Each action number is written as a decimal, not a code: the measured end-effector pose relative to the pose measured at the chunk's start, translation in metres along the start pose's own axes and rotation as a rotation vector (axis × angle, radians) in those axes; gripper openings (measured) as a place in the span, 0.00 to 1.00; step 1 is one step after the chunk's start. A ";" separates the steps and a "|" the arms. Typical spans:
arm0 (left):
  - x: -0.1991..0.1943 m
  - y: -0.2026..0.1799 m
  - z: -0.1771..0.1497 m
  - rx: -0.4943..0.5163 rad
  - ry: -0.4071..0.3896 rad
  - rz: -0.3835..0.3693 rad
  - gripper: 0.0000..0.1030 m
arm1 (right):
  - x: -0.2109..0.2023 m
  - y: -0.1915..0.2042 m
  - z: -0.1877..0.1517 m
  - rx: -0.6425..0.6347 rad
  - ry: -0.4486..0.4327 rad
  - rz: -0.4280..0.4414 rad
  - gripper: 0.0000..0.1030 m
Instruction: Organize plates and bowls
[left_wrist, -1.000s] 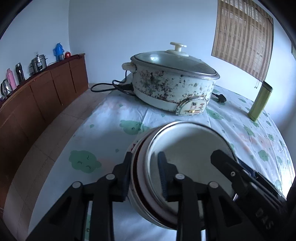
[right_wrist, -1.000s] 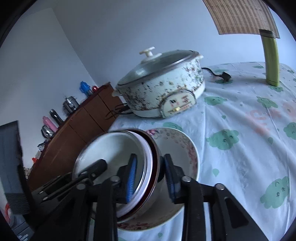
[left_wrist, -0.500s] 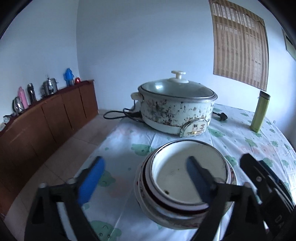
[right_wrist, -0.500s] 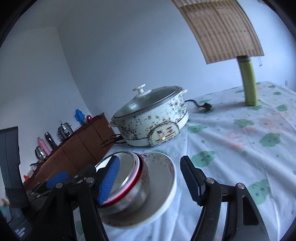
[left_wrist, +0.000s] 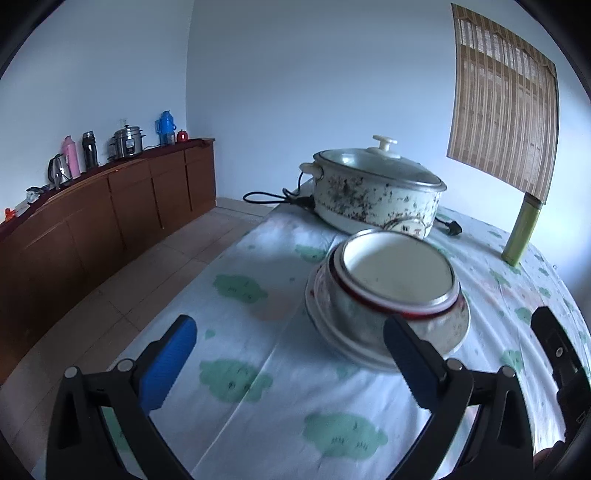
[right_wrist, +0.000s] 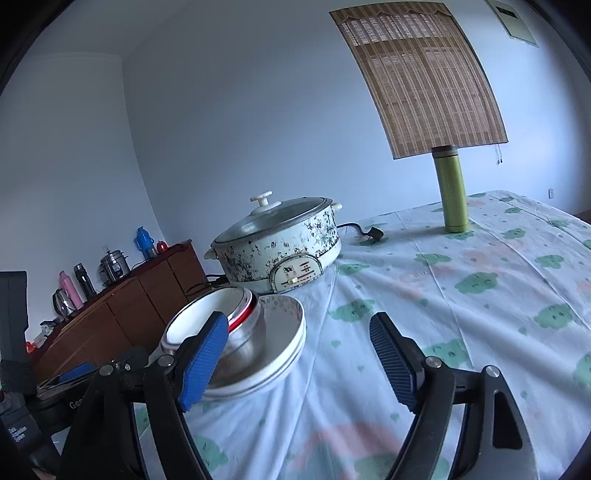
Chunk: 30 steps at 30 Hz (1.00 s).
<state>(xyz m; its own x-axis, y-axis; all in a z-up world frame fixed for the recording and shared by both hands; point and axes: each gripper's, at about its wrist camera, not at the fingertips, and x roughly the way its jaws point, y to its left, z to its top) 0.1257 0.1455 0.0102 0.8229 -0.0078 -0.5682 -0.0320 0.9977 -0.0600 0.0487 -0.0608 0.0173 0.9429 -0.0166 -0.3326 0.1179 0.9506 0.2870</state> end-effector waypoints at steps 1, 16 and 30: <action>-0.003 -0.001 -0.002 0.006 -0.002 0.004 1.00 | -0.004 0.000 -0.001 -0.003 -0.002 0.000 0.78; -0.051 -0.008 -0.022 0.031 -0.059 0.019 1.00 | -0.062 0.000 -0.011 -0.056 -0.085 0.012 0.79; -0.083 -0.008 -0.030 0.019 -0.116 0.042 1.00 | -0.103 0.008 -0.016 -0.140 -0.222 0.011 0.84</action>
<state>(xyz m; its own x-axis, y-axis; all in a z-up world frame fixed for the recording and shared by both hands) 0.0413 0.1360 0.0333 0.8810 0.0410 -0.4712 -0.0581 0.9981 -0.0219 -0.0529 -0.0460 0.0394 0.9910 -0.0584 -0.1203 0.0771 0.9845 0.1573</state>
